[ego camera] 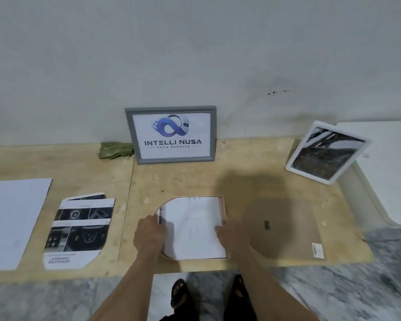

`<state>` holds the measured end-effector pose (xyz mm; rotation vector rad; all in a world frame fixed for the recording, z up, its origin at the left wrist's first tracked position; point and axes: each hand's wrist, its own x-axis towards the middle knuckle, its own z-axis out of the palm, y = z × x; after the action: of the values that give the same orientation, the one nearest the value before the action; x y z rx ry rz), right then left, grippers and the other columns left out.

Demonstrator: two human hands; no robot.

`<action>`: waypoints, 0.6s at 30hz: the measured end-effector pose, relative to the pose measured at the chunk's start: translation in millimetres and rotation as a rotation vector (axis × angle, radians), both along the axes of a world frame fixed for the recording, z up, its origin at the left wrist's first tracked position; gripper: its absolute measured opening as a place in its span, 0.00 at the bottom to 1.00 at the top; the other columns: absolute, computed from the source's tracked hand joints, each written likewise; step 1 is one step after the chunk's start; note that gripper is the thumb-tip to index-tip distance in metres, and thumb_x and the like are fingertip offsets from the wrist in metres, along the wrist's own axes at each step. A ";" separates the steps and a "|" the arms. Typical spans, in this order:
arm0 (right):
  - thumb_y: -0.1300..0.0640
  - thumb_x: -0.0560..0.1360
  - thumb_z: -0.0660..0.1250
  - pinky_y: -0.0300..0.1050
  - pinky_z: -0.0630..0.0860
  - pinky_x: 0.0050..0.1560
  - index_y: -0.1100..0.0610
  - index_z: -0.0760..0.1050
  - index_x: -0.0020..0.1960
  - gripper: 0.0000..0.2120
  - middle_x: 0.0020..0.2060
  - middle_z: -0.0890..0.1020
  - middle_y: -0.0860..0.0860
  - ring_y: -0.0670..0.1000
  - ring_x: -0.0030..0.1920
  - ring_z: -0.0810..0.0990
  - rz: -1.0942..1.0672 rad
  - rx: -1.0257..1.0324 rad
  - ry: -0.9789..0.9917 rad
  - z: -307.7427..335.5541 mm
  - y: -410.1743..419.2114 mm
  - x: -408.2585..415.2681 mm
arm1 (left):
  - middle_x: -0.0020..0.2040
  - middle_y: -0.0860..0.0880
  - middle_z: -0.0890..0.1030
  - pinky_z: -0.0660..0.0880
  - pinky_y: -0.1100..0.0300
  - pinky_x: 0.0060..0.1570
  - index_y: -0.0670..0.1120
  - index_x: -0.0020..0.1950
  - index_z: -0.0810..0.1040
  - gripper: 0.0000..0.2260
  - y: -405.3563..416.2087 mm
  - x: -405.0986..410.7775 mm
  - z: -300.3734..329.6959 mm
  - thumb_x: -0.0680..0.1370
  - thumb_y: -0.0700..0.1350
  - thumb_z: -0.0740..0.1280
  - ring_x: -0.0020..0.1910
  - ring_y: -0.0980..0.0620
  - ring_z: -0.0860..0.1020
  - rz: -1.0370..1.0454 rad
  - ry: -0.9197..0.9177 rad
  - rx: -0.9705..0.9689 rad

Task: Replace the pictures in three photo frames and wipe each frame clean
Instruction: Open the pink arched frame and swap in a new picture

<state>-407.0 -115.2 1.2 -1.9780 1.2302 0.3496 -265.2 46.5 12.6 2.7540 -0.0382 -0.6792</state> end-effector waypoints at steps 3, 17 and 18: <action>0.55 0.75 0.60 0.50 0.76 0.51 0.60 0.74 0.45 0.09 0.43 0.79 0.55 0.58 0.50 0.80 0.030 -0.082 0.038 -11.7 11.2 4.7 | 0.45 0.47 0.79 0.74 0.55 0.44 0.46 0.48 0.78 0.11 3.5 -0.7 -0.1 0.82 0.51 0.60 0.49 0.43 0.80 -0.048 0.038 0.024; 0.64 0.71 0.66 0.49 0.78 0.44 0.60 0.74 0.41 0.01 0.43 0.82 0.59 0.58 0.44 0.81 -0.521 0.351 -0.190 -5.7 -11.1 8.6 | 0.40 0.47 0.83 0.75 0.55 0.42 0.44 0.43 0.81 0.04 14.3 12.8 -16.4 0.71 0.44 0.70 0.40 0.48 0.79 0.192 0.240 -0.342; 0.64 0.72 0.67 0.49 0.79 0.45 0.60 0.74 0.41 0.03 0.43 0.82 0.58 0.57 0.44 0.81 -0.507 0.389 -0.179 -0.8 -17.1 9.0 | 0.40 0.47 0.83 0.75 0.55 0.42 0.43 0.43 0.82 0.05 14.8 13.0 -17.5 0.72 0.44 0.71 0.40 0.49 0.79 0.185 0.249 -0.359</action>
<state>-398.0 -132.3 0.5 -1.2875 1.3736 0.1356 -252.3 61.3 -4.9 2.2827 0.1340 -0.8636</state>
